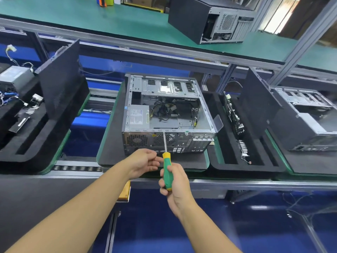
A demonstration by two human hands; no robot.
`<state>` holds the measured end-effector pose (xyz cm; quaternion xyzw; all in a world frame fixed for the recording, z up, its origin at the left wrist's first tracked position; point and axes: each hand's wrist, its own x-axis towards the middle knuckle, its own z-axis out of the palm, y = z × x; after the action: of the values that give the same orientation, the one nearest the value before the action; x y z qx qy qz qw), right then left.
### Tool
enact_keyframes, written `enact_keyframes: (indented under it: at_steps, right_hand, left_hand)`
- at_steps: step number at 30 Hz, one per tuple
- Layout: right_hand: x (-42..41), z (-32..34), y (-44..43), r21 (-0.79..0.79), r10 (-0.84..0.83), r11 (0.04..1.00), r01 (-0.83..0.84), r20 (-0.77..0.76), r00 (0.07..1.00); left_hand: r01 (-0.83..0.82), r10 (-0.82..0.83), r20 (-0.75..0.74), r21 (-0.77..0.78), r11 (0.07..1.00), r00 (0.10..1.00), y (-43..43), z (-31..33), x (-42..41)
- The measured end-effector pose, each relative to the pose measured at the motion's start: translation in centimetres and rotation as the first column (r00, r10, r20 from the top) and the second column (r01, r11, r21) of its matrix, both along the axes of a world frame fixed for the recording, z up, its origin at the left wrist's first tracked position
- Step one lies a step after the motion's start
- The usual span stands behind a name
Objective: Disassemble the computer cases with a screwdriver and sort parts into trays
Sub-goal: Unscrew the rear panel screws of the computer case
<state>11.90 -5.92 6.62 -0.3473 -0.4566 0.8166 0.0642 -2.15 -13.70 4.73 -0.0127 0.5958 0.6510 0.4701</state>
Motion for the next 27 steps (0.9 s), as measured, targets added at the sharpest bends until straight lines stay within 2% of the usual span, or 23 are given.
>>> enact_keyframes:
  at_steps: [2, 4, 7, 11, 13, 15, 17, 19, 22, 26, 27]
  right_hand:
    - [0.2, 0.7, 1.8, 0.034, -0.026, 0.999, 0.027, -0.033, 0.999]
    - [0.5, 1.4, 4.1, 0.073, -0.052, 0.996, 0.056, -0.049, 0.997]
    - [1.4, 2.5, 8.7, 0.139, -0.109, 0.983, 0.118, -0.072, 0.991]
    - [3.3, 3.4, 15.4, 0.219, -0.249, 0.942, 0.254, -0.052, 0.967]
    - [4.9, 3.2, 19.0, 0.222, -0.322, 0.919, 0.325, -0.048, 0.945]
    - [6.4, 2.8, 22.4, 0.23, -0.373, 0.901, 0.367, -0.021, 0.928]
    - [7.7, 2.3, 25.4, 0.265, -0.389, 0.89, 0.372, 0.015, 0.921]
    - [8.5, 1.7, 27.8, 0.305, -0.375, 0.887, 0.346, 0.04, 0.926]
    - [8.7, 0.7, 30.5, 0.317, -0.343, 0.896, 0.31, 0.051, 0.938]
    - [7.7, -0.2, 32.8, 0.283, -0.29, 0.923, 0.259, 0.071, 0.954]
    - [7.4, -0.4, 33.3, 0.272, -0.279, 0.929, 0.251, 0.07, 0.958]
  left_hand:
    - [0.131, -0.129, -0.078, 0.01, 0.991, 0.988, 2.7, 0.8, 1.1]
    - [0.192, -0.192, -0.149, -0.015, 0.981, 0.97, 5.9, 1.6, 2.3]
    - [0.239, -0.251, -0.234, -0.076, 0.968, 0.939, 11.2, 2.2, 3.9]
    - [0.264, -0.28, -0.252, -0.093, 0.96, 0.926, 18.4, 1.9, 6.4]
    - [0.277, -0.325, -0.314, -0.188, 0.942, 0.892, 22.7, 0.8, 7.7]
    - [0.233, -0.365, -0.443, -0.325, 0.917, 0.819, 26.6, -0.7, 8.4]
    - [0.167, -0.501, -0.603, -0.523, 0.836, 0.62, 29.6, -2.2, 8.3]
    - [0.133, -0.661, -0.607, -0.684, 0.717, 0.44, 31.6, -3.6, 7.6]
    - [0.129, -0.764, -0.513, -0.791, 0.598, 0.392, 33.7, -5.4, 6.4]
    - [0.072, -0.799, -0.462, -0.848, 0.525, 0.384, 36.0, -6.6, 5.3]
    - [0.064, -0.81, -0.466, -0.853, 0.519, 0.356, 36.3, -6.9, 5.1]
